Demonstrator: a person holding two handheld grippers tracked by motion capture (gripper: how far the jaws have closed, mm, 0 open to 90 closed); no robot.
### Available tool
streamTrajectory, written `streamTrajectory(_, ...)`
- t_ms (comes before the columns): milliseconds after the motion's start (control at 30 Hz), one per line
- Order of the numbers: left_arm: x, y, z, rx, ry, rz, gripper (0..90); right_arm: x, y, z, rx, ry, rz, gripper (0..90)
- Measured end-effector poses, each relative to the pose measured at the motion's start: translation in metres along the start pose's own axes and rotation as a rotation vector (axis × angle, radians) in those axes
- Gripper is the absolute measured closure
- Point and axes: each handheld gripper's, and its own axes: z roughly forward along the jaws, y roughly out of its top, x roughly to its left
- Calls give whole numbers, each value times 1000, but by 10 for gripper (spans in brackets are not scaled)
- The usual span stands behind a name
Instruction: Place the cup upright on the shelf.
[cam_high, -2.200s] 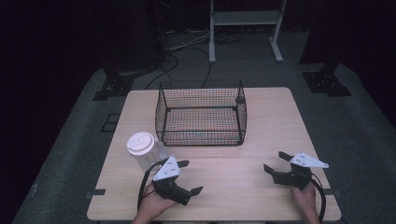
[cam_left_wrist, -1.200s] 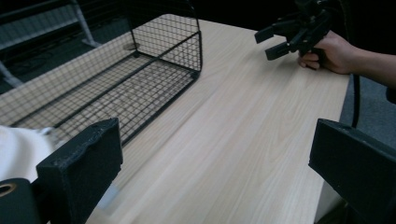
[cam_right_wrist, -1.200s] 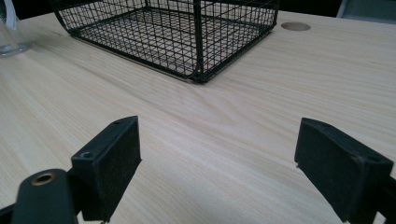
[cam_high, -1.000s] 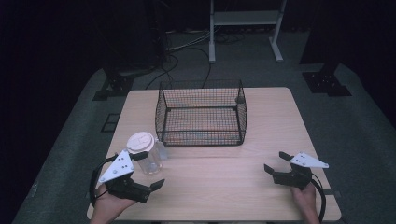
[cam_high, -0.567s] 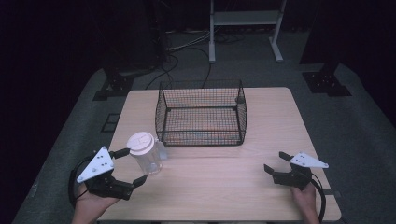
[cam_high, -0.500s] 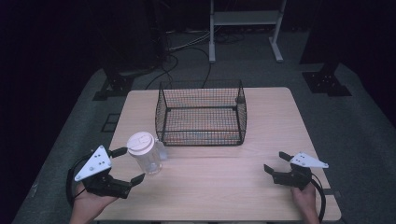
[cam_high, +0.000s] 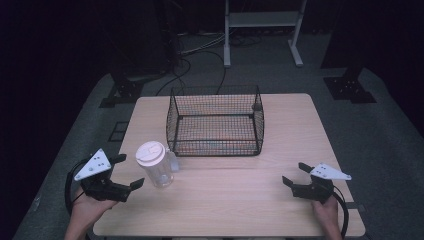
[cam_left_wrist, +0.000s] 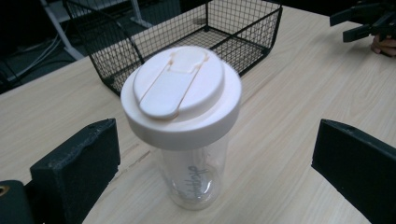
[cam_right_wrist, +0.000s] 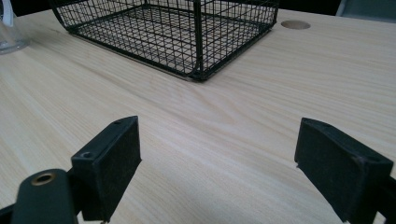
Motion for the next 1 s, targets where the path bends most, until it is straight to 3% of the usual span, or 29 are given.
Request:
streamTrajectory(233,17,-7,18,63,-25,-38,0,0,0,0,-1,1,2,135)
streamTrajectory(1000,24,-6,62,140,-66,-35,0,0,0,0,-4,6,-2,135)
